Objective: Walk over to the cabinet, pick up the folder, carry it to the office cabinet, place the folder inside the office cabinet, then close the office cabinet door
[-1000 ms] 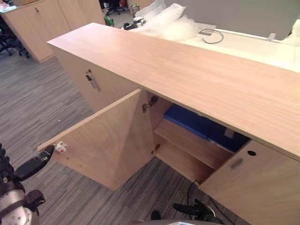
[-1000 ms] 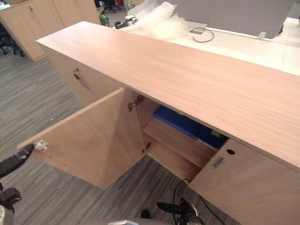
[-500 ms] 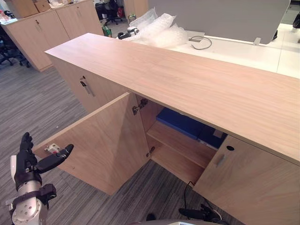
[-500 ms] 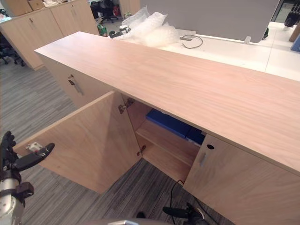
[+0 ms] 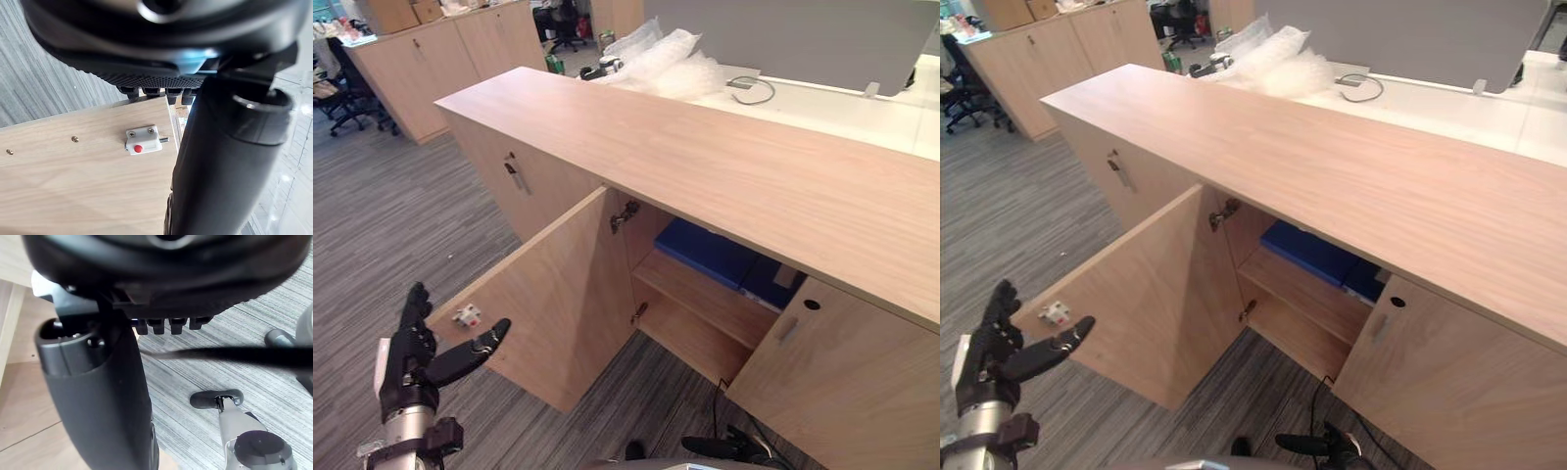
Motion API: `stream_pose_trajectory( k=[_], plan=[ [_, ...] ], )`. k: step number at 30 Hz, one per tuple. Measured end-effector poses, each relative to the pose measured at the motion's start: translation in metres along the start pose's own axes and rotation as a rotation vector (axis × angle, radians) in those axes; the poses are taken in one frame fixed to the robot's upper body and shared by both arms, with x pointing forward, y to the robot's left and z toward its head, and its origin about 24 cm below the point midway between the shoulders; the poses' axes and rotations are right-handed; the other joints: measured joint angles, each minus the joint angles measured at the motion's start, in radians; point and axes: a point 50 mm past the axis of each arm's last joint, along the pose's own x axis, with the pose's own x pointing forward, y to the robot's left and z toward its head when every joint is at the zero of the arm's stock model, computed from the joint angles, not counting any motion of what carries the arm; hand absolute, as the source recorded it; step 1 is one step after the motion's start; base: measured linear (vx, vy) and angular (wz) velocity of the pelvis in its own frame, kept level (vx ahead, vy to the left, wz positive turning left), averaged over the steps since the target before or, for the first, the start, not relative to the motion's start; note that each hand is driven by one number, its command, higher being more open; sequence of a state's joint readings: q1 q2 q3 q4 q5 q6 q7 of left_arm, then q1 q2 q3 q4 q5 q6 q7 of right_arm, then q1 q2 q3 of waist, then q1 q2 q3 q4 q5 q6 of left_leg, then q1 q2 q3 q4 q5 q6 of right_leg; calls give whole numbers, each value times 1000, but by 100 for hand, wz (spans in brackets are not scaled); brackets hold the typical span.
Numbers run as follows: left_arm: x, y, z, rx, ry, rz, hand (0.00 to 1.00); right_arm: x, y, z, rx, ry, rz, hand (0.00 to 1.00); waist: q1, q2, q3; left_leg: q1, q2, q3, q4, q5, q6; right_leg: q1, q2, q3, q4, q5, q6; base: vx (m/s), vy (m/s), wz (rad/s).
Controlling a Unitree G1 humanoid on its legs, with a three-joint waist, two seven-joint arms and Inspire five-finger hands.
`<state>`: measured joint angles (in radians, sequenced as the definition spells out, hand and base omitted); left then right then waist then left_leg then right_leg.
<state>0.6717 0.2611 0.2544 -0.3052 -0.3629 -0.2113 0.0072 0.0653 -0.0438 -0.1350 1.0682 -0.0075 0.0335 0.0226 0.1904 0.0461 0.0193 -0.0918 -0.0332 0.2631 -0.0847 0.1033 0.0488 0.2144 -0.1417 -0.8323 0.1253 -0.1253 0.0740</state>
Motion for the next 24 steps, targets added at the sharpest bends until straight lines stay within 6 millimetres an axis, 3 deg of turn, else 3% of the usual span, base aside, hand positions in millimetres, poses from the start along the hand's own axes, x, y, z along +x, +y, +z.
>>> stream_pose_trajectory(
  k=[4, 5, 7, 8, 9, 14, 22, 24],
  plan=[
    [-13, -14, 14, 63, -18, -155, 100, 1, 7, 2, 1, -6, 17, 100, 4, -15, 11, -17, -15, -9, 6, -4, 6, -2, -10, -19, -5, -2, 11, -92, 64, 16],
    [-16, -18, 21, 162, -43, -222, 100, 2, 10, 4, -4, -13, 26, 100, 4, -23, 18, -23, -28, -9, 5, -5, 6, -2, -20, -26, -10, -21, 16, -117, 71, 35],
    [-14, -25, 32, 363, -103, -342, 100, 3, 14, 5, -30, -4, 40, 100, -2, -67, 27, -39, -67, 2, -5, -20, -14, -3, -45, -49, -41, -68, 42, -130, 66, 50],
    [-13, -31, 36, 462, -143, -412, 100, 3, 16, 2, -38, 12, 45, 100, -6, -77, 33, -84, -60, -2, 137, -35, 43, -10, -67, -58, -37, -61, 64, -99, 34, 17],
    [-18, -32, 41, 551, -161, -461, 100, 4, 15, 2, -46, 10, 44, 100, 3, -61, 31, -96, -45, -54, 192, -83, 58, -9, -62, -40, -37, -51, 67, -80, 35, 1],
    [-17, -42, 60, 812, -309, -654, 100, 3, 9, -3, -77, 16, 38, 100, -17, -62, 29, -69, -68, -54, 83, -51, 37, -37, -64, -15, -44, -42, 57, -18, 78, -2],
    [0, -45, 68, 1010, -498, -619, 100, 1, 1, -9, -84, 8, 34, 100, -42, -47, 24, -49, -81, -18, 23, -38, 18, -78, -85, 65, -18, -40, 53, 7, 52, -17],
    [6, -46, 78, 1060, -573, -602, 100, 0, -4, -12, -88, 15, 22, 100, -44, -39, 26, -31, -85, -23, 11, -26, 42, -62, -75, 62, -40, -34, 44, 21, 2, 7]
  ],
)
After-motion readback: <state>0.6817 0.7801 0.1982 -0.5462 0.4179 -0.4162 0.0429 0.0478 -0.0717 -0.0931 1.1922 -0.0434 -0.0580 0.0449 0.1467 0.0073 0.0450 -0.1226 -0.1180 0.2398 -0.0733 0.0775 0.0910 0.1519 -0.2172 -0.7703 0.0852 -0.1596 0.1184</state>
